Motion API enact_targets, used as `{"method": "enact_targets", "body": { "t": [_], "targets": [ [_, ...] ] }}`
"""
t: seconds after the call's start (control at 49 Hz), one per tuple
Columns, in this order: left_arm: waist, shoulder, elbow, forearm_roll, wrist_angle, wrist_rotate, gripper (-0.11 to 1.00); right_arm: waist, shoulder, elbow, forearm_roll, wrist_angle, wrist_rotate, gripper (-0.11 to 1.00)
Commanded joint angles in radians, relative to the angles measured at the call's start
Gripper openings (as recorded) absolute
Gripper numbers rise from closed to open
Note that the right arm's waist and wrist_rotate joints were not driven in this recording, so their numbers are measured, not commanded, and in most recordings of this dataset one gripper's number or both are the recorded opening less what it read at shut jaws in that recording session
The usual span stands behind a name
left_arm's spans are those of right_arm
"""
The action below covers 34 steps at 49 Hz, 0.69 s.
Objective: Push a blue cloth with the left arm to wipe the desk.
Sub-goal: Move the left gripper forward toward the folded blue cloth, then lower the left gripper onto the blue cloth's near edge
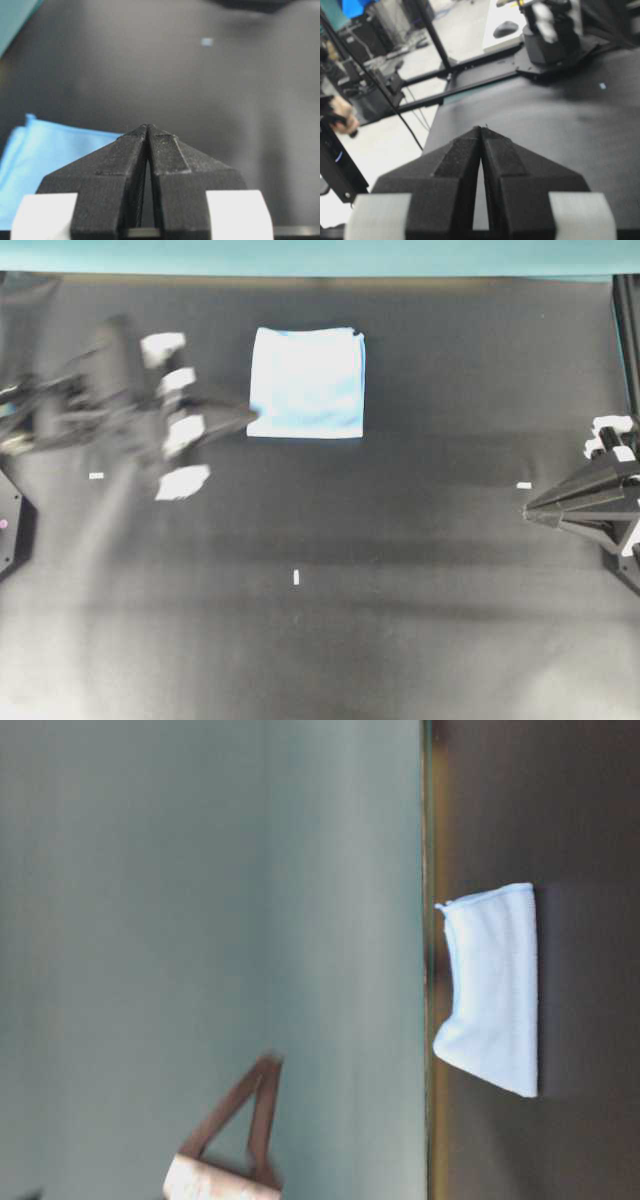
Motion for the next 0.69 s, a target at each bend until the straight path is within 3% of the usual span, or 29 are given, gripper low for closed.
{"method": "enact_targets", "body": {
  "t": [0.0,0.163,0.286,0.367,0.551,0.612,0.673],
  "targets": [
    [0.052,0.091,-0.081,0.003,-0.005,0.003,0.01,0.000,0.005,-0.015,0.002,-0.005,0.000,0.01],
    [0.118,0.232,-0.164,0.002,-0.002,0.002,0.05,0.000,0.003,-0.012,0.002,0.002,0.002,0.01],
    [0.146,0.310,-0.210,0.002,-0.006,0.000,0.16,0.000,0.002,-0.008,0.002,0.000,0.000,0.01],
    [0.160,0.350,-0.238,0.002,-0.008,-0.003,0.32,0.000,0.000,-0.005,0.002,0.000,0.000,0.01],
    [0.169,0.416,-0.285,0.002,-0.008,-0.005,0.81,0.000,0.000,-0.005,0.002,0.000,0.000,0.01],
    [0.170,0.439,-0.304,0.002,-0.008,-0.005,0.90,-0.002,0.000,-0.002,0.002,0.000,0.002,0.01],
    [0.173,0.459,-0.316,0.002,-0.008,-0.005,0.90,0.000,0.002,-0.002,0.002,0.000,0.002,0.01]
  ]
}}
